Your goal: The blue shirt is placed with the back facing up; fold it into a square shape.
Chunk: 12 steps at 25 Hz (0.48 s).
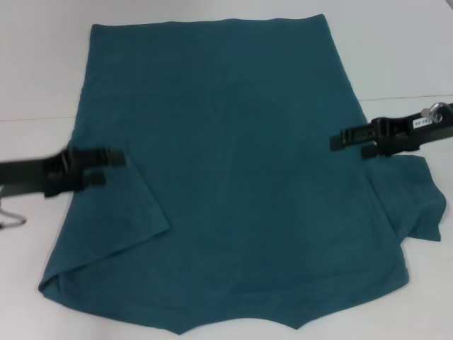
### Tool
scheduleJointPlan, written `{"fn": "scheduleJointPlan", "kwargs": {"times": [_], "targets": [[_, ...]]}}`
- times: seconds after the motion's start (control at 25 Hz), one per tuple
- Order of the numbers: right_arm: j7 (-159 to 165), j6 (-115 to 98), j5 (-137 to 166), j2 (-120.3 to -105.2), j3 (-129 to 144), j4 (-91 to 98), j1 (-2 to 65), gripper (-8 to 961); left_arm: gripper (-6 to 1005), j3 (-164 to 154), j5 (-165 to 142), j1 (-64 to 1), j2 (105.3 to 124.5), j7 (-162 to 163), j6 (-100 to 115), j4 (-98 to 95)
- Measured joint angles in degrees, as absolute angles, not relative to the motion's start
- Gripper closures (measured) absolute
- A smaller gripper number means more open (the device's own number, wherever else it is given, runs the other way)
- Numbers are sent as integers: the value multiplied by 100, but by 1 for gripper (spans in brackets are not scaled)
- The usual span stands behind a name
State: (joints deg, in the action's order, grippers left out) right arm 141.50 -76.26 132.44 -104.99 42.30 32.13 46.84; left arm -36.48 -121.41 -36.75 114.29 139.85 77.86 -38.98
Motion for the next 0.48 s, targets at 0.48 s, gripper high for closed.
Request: {"fn": "scheduleJointPlan", "kwargs": {"times": [0.48], "targets": [[13805,-7737,13224,-10585,3976,3790,4340,10,288,-3768,-12490,-2928,11798,12783,9772,-4851]]}}
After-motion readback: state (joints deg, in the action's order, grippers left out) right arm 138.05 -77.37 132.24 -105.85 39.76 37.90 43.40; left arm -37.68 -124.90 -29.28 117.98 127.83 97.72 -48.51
